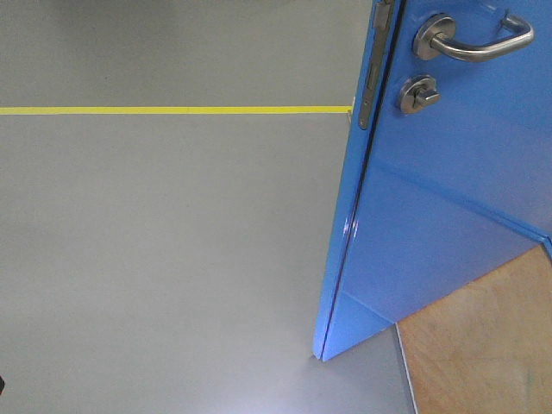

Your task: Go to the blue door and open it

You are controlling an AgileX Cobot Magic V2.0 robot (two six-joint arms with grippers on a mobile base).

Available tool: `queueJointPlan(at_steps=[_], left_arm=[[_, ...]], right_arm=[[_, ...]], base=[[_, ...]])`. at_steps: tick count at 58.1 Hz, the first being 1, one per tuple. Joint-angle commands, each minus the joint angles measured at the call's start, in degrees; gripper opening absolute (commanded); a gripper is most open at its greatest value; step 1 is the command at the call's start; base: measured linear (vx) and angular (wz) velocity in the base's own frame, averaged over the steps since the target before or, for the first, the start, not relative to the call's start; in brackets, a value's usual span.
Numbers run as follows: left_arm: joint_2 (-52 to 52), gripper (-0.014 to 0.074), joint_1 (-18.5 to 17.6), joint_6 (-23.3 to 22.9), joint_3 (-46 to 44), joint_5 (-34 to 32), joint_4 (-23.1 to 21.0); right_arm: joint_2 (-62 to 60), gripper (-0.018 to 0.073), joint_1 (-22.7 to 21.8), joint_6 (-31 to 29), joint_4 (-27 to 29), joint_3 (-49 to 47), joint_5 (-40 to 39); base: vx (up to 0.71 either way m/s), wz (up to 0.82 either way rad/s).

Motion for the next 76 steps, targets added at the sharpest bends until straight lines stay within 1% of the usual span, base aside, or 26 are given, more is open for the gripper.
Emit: queueJointPlan(at_steps=[1, 76], left_arm=[[-0.6, 0.0073, -0.3, -0.1, -1.5, -4.4, -0.3], [-0.6, 0.0073, -0.3, -0.1, -1.5, -4.4, -0.3]], right_arm=[[-1.1, 0.0012, 0.1, -0.4, 0.1, -1.8, -6.1], [-1.1, 0.0012, 0.1, -0.4, 0.1, -1.8, -6.1]], base=[[0.16, 0.09], [0.20, 0.06]])
